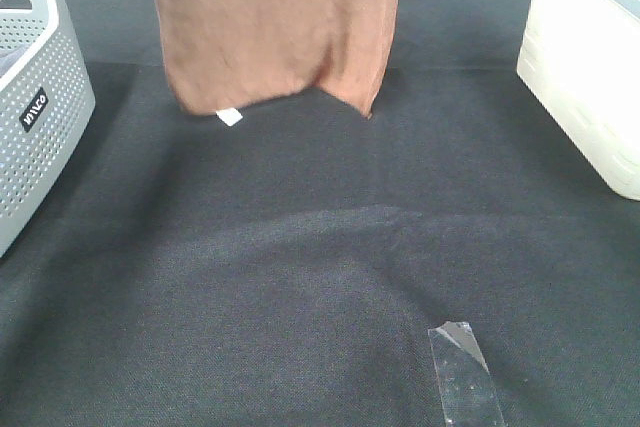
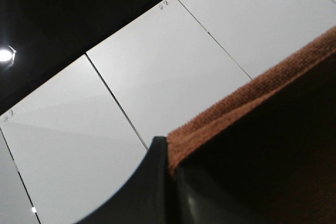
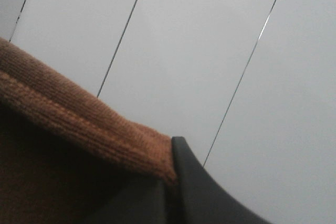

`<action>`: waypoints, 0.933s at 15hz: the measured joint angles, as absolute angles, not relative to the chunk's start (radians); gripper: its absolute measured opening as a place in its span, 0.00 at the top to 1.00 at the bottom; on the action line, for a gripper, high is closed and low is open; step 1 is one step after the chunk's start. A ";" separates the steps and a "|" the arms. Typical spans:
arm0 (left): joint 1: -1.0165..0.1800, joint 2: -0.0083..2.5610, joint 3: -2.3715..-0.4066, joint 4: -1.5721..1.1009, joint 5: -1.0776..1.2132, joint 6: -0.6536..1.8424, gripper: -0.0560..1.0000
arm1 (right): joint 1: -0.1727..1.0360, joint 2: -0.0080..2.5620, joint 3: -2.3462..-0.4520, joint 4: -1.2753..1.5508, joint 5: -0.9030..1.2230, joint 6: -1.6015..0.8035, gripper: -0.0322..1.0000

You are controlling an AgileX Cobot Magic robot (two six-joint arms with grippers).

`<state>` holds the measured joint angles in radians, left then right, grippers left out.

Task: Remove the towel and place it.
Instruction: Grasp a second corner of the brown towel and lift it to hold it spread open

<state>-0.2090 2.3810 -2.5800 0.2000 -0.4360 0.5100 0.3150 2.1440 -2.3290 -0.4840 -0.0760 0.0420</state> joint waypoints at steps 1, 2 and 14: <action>-0.209 2.392 -2.610 0.200 -0.434 0.510 0.95 | 0.313 2.144 -2.330 -0.476 -0.089 0.042 0.97; -0.210 2.396 -2.624 0.202 -0.433 0.510 0.95 | 0.310 2.144 -2.335 -0.469 -0.100 0.042 0.97; -0.237 2.407 -2.627 0.235 0.118 0.294 0.95 | 0.308 2.165 -2.338 -0.301 0.217 0.046 0.97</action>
